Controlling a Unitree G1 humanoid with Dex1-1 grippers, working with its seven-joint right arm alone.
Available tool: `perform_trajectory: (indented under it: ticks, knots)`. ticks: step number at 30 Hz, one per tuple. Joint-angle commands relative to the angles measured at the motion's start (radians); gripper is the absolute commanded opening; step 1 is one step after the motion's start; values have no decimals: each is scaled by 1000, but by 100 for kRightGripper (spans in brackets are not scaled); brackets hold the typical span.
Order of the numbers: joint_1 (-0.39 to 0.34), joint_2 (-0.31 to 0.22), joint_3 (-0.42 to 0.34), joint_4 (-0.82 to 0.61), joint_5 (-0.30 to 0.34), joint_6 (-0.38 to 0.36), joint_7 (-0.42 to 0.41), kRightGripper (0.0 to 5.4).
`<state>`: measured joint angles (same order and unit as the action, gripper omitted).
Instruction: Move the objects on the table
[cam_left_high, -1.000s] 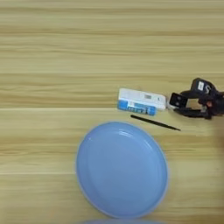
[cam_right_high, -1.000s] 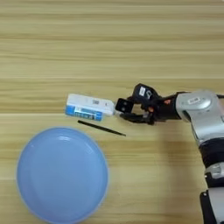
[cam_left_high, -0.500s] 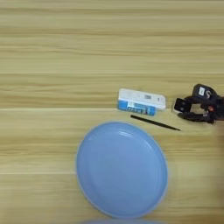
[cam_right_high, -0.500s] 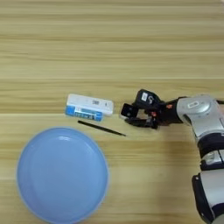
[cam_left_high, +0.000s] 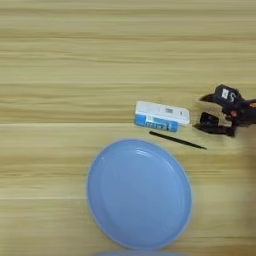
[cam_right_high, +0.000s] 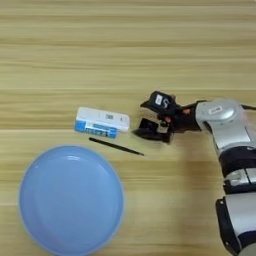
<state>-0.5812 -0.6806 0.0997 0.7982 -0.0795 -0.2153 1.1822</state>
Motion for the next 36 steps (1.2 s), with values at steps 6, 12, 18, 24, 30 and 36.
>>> perform_trajectory:
  ticks: [6, 12, 18, 24, 30, 36]
  knots:
    - [17, -7, -46, -345, 101, 132, -5, 537]
    - [59, 5, -46, -464, 125, 195, -8, 537]
    - [84, 17, -43, -540, 138, 234, -11, 537]
    - [116, 25, -38, -605, 141, 251, -9, 537]
    - [139, 22, -39, -644, 146, 262, -4, 537]
    - [154, 10, -49, -686, 161, 283, 7, 537]
